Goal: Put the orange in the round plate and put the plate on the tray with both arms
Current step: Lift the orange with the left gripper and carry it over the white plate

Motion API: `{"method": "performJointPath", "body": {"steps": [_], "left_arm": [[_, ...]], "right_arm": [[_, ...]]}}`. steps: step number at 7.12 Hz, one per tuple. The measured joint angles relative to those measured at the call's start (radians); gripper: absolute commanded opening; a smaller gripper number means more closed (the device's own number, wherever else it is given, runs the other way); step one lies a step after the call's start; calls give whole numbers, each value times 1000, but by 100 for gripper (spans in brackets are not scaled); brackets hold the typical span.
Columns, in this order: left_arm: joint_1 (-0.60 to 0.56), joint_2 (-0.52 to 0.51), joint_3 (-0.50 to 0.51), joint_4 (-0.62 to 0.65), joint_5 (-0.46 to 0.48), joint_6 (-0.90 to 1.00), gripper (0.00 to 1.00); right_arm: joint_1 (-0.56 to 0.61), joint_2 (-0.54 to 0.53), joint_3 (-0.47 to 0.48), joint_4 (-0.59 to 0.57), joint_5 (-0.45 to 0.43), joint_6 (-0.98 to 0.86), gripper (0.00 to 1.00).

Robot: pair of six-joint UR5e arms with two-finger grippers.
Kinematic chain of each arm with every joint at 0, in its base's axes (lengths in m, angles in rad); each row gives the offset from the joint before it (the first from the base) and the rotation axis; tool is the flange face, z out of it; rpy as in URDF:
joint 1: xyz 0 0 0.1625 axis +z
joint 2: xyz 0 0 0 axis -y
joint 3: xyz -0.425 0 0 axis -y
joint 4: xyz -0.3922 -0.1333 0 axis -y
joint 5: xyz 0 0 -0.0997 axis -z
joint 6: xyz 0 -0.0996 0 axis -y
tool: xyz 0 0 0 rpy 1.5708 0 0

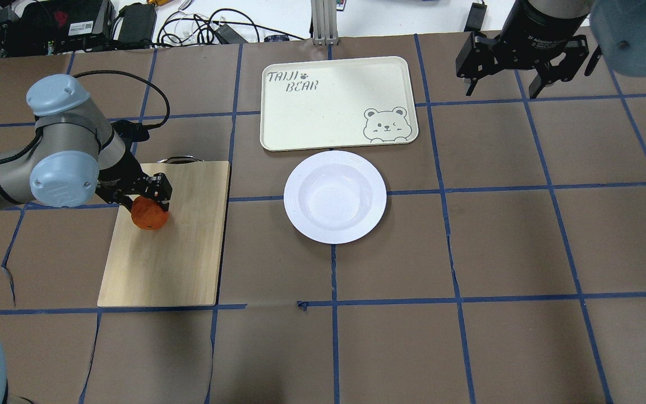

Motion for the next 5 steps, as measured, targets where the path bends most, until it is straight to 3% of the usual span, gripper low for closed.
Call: {"method": "performJointPath", "body": {"steps": [2, 5], "left_arm": [[-16, 17, 69, -87, -13, -39, 0], [-114, -3, 276, -254, -135, -277, 0]], "right_arm": [[0, -3, 4, 1, -2, 0, 100], [-2, -2, 8, -3, -2, -1, 100]]}}
